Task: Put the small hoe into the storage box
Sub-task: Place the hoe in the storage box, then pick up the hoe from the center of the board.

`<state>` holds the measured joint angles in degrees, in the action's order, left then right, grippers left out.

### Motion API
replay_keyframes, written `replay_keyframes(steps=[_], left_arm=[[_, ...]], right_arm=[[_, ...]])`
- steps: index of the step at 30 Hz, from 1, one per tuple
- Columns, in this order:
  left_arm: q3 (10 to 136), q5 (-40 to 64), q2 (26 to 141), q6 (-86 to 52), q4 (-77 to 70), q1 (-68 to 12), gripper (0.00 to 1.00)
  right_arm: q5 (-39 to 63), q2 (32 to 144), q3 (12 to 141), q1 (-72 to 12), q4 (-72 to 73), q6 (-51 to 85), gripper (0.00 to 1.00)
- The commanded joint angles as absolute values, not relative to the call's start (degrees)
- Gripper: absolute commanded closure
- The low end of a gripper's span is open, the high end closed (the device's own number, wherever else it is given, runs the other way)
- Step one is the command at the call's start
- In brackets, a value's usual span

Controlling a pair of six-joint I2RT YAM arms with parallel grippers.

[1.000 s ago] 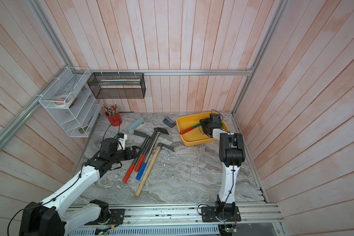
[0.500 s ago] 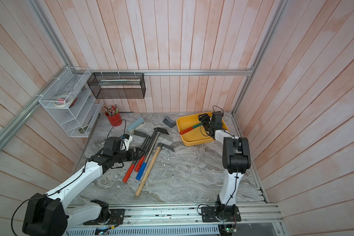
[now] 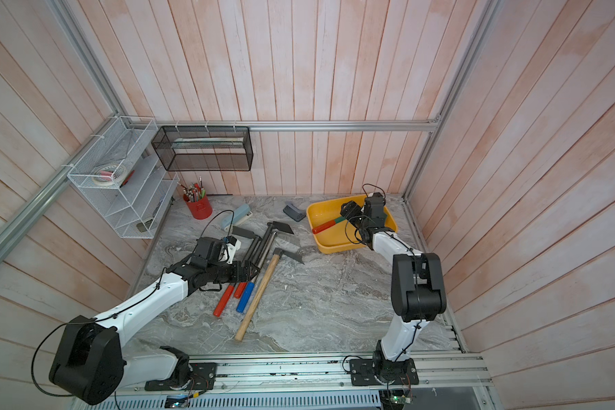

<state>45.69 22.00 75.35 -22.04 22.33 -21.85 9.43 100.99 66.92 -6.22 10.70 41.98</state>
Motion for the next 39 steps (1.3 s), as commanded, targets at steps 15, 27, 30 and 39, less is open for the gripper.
replay_keyframes(steps=[15,27,30,39], left_arm=[[48.85,18.64,80.46,-19.49,24.65,-27.83,0.0],[49.44,16.19,83.03,-19.68,24.73,-30.89,0.01],[49.65,15.48,83.88,-19.73,24.7,-31.7,0.02],[48.82,14.38,85.27,-21.21,23.23,-32.67,0.1]], right_arm=[[3.11,92.29,63.59,-12.7,0.83,31.36,0.02],[-2.53,85.7,58.66,-19.63,-4.33,30.94,0.02],[-2.18,83.6,55.88,-20.49,-3.78,30.76,0.02],[0.74,80.56,50.65,-21.26,-3.56,33.03,0.02]])
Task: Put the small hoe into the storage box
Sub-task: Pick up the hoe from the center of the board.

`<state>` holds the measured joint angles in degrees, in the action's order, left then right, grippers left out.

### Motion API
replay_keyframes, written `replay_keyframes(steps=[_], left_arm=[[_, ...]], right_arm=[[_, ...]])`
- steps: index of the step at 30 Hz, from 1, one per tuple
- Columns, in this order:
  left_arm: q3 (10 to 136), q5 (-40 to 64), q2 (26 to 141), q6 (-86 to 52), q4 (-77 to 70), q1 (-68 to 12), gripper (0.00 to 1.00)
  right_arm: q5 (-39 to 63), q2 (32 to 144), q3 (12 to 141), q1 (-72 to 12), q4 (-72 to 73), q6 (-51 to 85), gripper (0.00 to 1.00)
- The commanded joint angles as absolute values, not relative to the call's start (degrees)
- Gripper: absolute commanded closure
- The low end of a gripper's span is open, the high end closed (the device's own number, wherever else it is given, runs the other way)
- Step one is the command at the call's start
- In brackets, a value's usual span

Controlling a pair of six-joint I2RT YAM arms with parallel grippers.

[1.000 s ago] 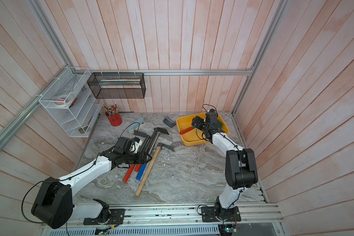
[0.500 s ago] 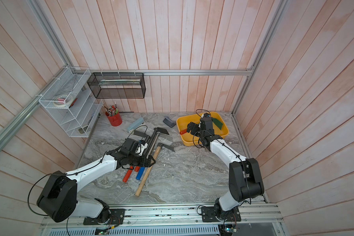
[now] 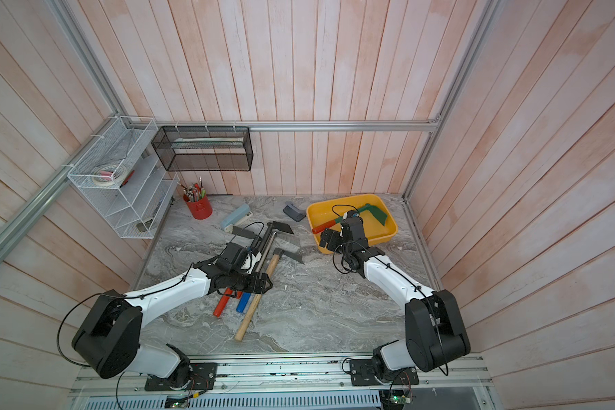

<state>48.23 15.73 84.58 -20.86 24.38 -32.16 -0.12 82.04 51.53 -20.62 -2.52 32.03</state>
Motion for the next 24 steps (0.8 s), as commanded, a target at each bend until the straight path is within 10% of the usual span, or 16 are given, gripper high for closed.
replay_keyframes(steps=[1,24], left_arm=[[48.78,14.23,85.5,-21.48,22.98,-32.69,0.12],[53.05,5.18,92.67,-22.94,26.44,-36.16,0.3]], right_arm=[[0.84,80.38,50.37,-21.56,-3.49,33.21,0.02],[3.86,80.42,47.9,-22.19,-1.27,34.28,0.04]])
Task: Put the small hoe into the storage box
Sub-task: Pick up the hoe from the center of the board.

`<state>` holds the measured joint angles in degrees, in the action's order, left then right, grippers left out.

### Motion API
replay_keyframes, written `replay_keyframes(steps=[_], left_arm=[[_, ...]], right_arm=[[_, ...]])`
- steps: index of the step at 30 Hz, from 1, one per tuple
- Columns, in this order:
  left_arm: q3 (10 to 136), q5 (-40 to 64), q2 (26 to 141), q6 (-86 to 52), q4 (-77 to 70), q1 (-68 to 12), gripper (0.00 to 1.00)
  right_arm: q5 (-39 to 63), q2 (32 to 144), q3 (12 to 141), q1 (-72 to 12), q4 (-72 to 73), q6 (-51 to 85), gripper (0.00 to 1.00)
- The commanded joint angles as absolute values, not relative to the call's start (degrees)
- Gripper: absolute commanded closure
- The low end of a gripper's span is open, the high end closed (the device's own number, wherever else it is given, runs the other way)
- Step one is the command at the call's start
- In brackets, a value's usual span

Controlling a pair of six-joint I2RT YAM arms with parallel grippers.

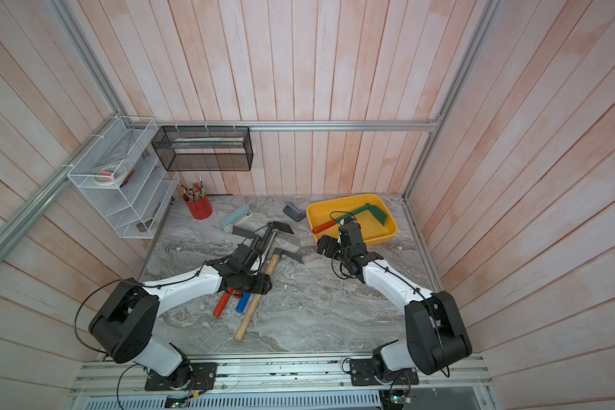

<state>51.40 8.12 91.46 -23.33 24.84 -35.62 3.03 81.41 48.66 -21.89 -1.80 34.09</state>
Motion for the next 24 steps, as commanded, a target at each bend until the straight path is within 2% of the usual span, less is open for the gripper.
replay_keyframes(steps=[1,9,17,24], left_arm=[[53.32,4.58,92.94,-23.01,26.78,-36.37,0.3],[54.28,2.08,93.57,-24.08,27.9,-37.04,0.3],[55.37,0.44,95.05,-24.69,28.52,-38.31,0.37],[55.63,-0.26,96.37,-24.81,28.21,-38.69,0.39]], right_arm=[[3.92,80.5,47.95,-22.16,-1.24,34.19,0.04],[3.15,80.2,46.6,-22.06,-0.33,34.27,0.04],[3.05,79.72,46.23,-22.06,-0.17,34.54,0.04],[2.84,79.35,45.95,-22.11,0.41,34.46,0.05]])
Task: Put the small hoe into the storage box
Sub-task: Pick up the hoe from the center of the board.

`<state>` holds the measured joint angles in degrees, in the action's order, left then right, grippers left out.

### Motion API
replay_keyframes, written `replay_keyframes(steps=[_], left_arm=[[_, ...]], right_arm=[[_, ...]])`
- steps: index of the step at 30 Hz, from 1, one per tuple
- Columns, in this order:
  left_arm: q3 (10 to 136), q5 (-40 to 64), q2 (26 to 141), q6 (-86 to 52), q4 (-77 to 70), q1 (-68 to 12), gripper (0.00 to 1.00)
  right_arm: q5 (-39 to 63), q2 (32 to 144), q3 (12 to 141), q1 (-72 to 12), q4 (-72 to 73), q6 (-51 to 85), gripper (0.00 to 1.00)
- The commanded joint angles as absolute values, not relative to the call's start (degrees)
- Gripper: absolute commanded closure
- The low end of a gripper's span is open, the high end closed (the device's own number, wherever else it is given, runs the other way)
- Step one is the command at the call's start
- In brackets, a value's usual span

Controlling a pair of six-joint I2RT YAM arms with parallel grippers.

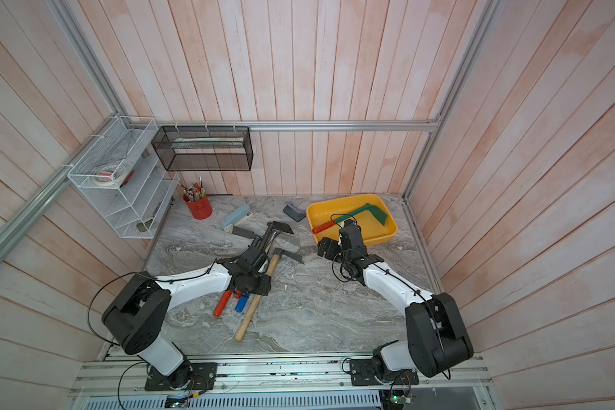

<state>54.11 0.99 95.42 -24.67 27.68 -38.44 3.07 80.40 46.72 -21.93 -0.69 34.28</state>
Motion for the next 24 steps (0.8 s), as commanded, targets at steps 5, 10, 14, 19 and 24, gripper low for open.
replay_keyframes(steps=[5,10,14,19,24], left_arm=[[55.65,-1.05,96.67,-24.51,28.14,-38.76,0.42],[55.61,-1.62,96.88,-23.92,28.39,-38.85,0.44],[55.77,-1.82,97.26,-23.65,28.37,-38.91,0.47],[56.24,-1.87,98.08,-23.49,28.17,-39.01,0.5],[56.72,-2.36,98.52,-23.0,28.15,-39.19,0.53]], right_arm=[[3.26,79.98,46.32,-22.06,0.64,34.41,0.05],[3.7,79.67,45.99,-22.07,1.26,34.97,0.05],[3.56,79.54,45.66,-22.06,1.21,35.02,0.05],[3.88,79.15,45.22,-22.14,1.55,34.98,0.05],[4.37,78.45,44.55,-22.07,2.79,34.76,0.05]])
